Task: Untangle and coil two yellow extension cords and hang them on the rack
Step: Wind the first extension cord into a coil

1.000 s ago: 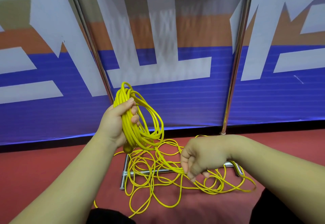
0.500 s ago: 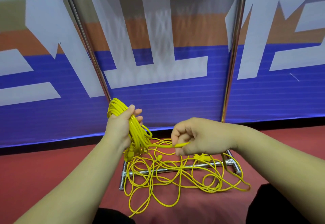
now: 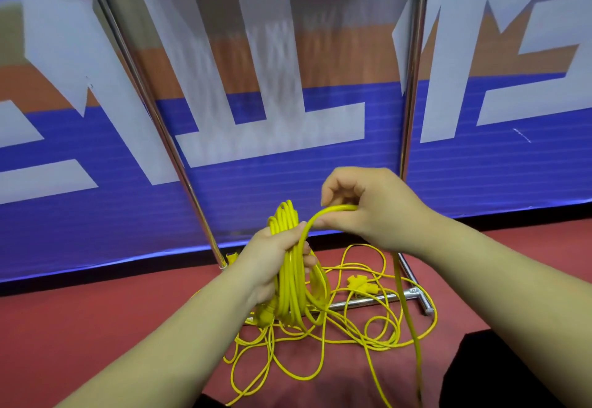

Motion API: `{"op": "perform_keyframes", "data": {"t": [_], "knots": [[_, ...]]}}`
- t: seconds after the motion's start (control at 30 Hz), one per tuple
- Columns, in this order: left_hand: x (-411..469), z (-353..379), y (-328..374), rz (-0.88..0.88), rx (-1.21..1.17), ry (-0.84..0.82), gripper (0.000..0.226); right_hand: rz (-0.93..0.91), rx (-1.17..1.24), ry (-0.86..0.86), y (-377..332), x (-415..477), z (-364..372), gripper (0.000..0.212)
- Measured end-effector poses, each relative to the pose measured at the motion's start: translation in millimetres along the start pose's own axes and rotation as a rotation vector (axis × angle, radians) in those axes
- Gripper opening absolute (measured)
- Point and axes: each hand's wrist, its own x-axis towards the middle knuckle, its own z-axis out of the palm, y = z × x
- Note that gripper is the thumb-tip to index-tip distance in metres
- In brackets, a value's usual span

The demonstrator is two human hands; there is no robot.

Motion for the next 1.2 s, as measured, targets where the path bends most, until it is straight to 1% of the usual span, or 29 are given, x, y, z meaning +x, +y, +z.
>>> {"op": "perform_keyframes", "data": {"t": [0.17, 0.27, 0.4, 0.53, 0.67, 0.73, 0.77, 0.83, 0.9, 0.93, 1.0, 1.07, 1.13, 1.2], "knots": [[-11, 11, 9, -0.025, -0.076, -0.15, 0.033, 0.111, 0.028, 0.139, 24, 4, -12, 0.036], [-15, 16, 11, 0.001, -0.059, -0.218, 0.037, 0.161, 0.061, 0.148, 34, 5, -15, 0.038], [-19, 17, 8, 0.023, -0.036, -0.304, 0.03, 0.136, 0.064, 0.083, 35, 4, -13, 0.038], [-26, 20, 8, 0.047, -0.004, -0.41, 0.003, 0.138, 0.09, 0.066, 41, 5, -10, 0.038], [-33, 20, 9, 0.046, 0.025, -0.472, 0.009, 0.168, 0.163, 0.001, 41, 6, -8, 0.043], [-36, 17, 13, 0.072, 0.014, -0.498, 0.005, 0.225, 0.265, -0.024, 43, 6, -9, 0.036], [-37, 15, 16, 0.087, -0.007, -0.509, 0.008, 0.264, 0.314, -0.019, 45, 6, -9, 0.03], [-40, 10, 25, 0.11, -0.073, -0.506, 0.014, 0.344, 0.408, 0.016, 47, 6, -10, 0.019], [-42, 4, 35, 0.157, -0.146, -0.485, 0.011, 0.416, 0.503, 0.046, 49, 7, -8, 0.014], [-44, 1, 41, 0.181, -0.175, -0.458, 0.014, 0.442, 0.544, 0.049, 50, 7, -6, 0.012], [-45, -5, 51, 0.239, -0.233, -0.406, 0.02, 0.468, 0.617, 0.02, 49, 9, -1, 0.011], [-45, -13, 58, 0.297, -0.291, -0.365, 0.021, 0.473, 0.673, -0.037, 48, 9, 4, 0.012], [-43, -23, 62, 0.337, -0.317, -0.329, 0.021, 0.473, 0.686, -0.079, 46, 8, 9, 0.013], [-41, -35, 65, 0.353, -0.33, -0.282, 0.021, 0.479, 0.681, -0.084, 45, 7, 11, 0.015]]}}
